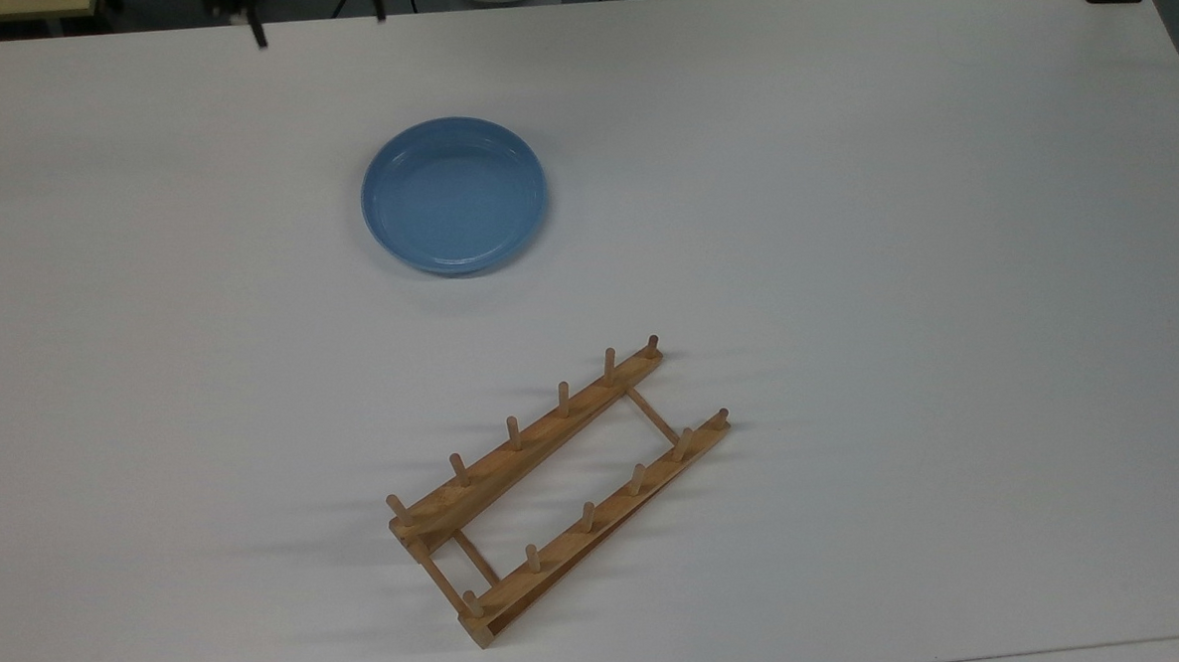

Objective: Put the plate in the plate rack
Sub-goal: 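Move the gripper toward the light blue plate, then lower the gripper onto the plate rim and close on it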

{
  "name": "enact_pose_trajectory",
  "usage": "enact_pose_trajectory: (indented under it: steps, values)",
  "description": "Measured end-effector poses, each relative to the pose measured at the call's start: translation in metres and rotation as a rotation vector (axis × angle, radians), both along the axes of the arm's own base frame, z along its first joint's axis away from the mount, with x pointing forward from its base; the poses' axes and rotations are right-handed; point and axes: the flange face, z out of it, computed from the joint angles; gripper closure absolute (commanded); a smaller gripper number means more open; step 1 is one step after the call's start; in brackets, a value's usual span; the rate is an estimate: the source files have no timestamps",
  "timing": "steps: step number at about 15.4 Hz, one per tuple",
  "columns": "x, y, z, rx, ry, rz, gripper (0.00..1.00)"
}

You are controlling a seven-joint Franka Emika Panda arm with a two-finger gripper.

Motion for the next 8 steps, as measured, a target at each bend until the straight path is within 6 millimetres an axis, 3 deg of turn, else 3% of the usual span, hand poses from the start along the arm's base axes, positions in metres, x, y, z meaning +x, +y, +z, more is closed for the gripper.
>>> enact_pose_trajectory:
  steps: [5,8]
  values:
    - [0.025,-0.014,-0.099,-0.002,0.007,0.001,0.05]
    - [0.031,-0.013,-0.14,0.005,0.067,0.005,0.1]
